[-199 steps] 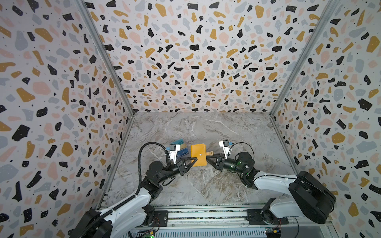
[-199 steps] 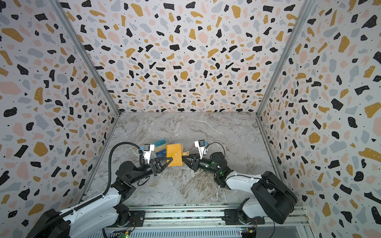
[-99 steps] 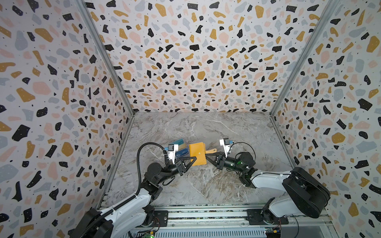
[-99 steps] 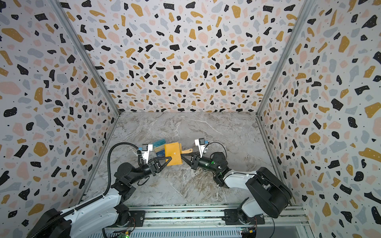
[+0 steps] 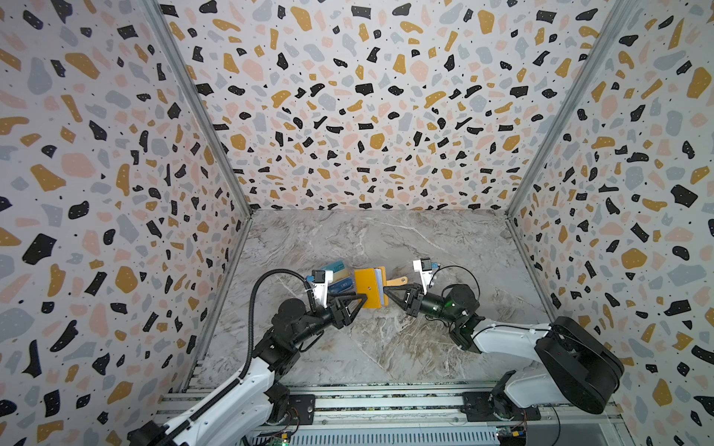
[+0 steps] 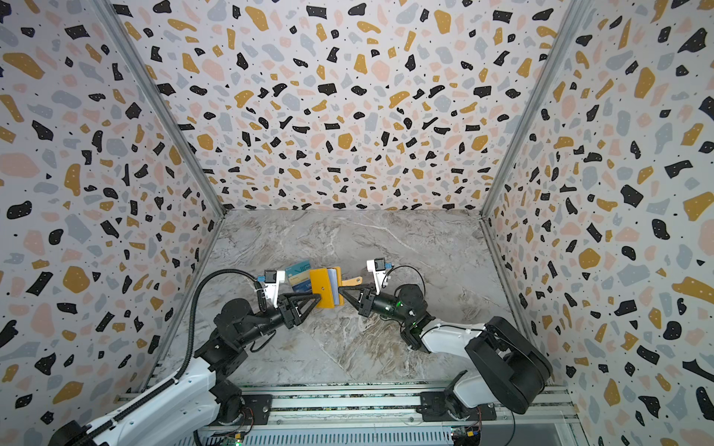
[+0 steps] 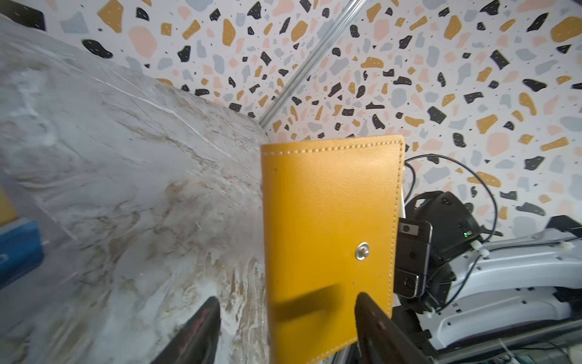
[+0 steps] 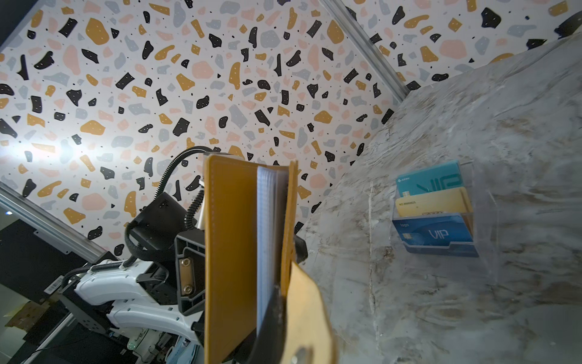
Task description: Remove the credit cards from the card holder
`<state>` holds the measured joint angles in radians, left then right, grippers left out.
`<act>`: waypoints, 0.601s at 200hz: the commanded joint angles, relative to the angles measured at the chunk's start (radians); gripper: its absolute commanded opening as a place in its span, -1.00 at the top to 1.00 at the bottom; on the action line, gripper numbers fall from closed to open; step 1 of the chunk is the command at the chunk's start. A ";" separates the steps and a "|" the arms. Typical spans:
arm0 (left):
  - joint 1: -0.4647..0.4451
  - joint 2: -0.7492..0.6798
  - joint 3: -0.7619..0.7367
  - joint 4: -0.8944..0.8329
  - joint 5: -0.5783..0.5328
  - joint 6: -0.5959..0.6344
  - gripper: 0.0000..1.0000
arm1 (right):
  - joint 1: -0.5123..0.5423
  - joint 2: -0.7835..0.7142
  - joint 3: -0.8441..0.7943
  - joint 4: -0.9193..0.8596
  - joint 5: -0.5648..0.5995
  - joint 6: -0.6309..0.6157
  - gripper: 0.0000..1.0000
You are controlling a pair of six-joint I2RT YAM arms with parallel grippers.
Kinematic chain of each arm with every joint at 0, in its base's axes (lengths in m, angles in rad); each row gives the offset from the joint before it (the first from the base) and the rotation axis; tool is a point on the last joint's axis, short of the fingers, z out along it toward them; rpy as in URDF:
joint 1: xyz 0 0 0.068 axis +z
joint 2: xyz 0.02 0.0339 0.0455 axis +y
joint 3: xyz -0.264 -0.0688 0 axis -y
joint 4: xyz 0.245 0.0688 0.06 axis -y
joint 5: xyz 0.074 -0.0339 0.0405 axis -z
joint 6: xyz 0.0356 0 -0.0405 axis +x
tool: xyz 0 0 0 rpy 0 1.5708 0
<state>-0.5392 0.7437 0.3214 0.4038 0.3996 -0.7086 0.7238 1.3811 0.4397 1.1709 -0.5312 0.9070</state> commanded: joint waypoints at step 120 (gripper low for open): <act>-0.122 0.116 0.100 -0.122 -0.168 0.112 -0.34 | 0.070 -0.078 0.109 -0.437 0.190 -0.231 1.00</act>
<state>-0.6571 0.8429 0.3859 0.2623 0.2665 -0.6022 0.7818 1.3457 0.5003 0.8062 -0.3908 0.7364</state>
